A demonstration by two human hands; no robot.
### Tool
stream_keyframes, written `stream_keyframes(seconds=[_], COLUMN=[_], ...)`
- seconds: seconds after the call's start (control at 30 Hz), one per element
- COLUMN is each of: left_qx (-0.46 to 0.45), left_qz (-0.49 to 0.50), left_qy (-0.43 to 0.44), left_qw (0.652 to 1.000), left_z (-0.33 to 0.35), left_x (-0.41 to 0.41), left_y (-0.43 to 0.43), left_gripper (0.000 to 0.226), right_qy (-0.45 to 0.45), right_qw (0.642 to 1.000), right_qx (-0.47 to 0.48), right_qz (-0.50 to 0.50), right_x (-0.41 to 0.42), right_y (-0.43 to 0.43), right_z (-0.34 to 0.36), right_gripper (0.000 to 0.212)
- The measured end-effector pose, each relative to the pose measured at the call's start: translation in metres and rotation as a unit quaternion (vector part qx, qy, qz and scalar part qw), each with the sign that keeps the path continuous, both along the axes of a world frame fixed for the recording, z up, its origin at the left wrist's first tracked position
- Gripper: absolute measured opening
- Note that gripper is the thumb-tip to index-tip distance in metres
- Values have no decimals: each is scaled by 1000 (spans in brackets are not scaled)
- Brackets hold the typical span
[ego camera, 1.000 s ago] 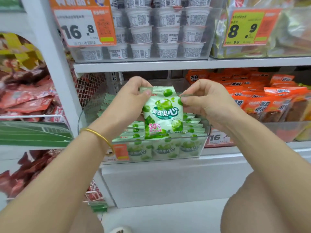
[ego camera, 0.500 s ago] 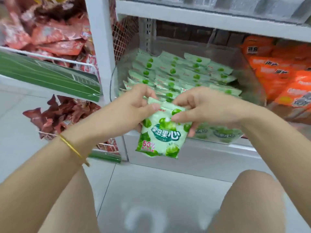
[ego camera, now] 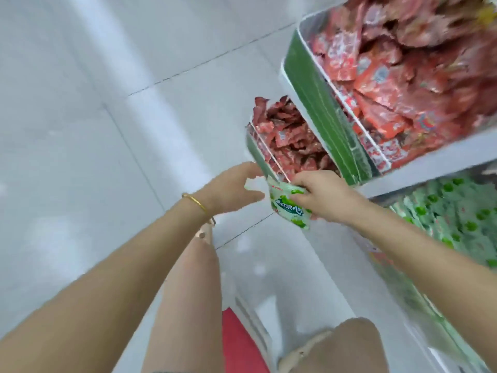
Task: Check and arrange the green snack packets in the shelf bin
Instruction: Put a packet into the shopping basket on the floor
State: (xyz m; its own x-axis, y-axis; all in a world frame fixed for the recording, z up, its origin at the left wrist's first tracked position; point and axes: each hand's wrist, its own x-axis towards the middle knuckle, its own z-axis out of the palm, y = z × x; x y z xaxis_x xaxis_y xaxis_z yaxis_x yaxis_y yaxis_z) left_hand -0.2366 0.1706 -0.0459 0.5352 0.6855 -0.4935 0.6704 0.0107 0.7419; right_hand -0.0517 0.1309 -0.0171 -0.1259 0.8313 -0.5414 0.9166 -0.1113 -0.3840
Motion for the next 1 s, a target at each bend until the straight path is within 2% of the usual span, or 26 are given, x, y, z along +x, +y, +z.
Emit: stream_keyframes(seconds=[0.1,0.23,0.37,0.47,0.6,0.83,1.0], left_qx=[-29,-94,-156,-190,-216,-242,-235], left_qz=[150,262,379,438,496,570,657], left_qy=[67,123,133,144,154,112,85], left_qw=[986,953,903,867,827,777,711], left_z=[19,40,65,80,103,143,158], left_x=[-82,-181,-284,-352,-437,-580,-706], left_y=[-18,-42,-57,-62,-55,-7,43], left_gripper=[50,53,53,55,55,57,54], right_qy=[-14,-16,-75,-114,-143,-113,-101], right_qw=[997,985,947,904,852,812,779], right_qx=[-27,-80,-80,-75,-57,-43,-30], right_qz=[66,151,302,405,500,571,619], right_x=[-78,-186,-311,-399,-505,-684,-835], right_y=[30,58,79,95,121,190,258], right_z=[8,17,38,51,73,115,127], right_gripper=[6,6,14,4,19,11,9])
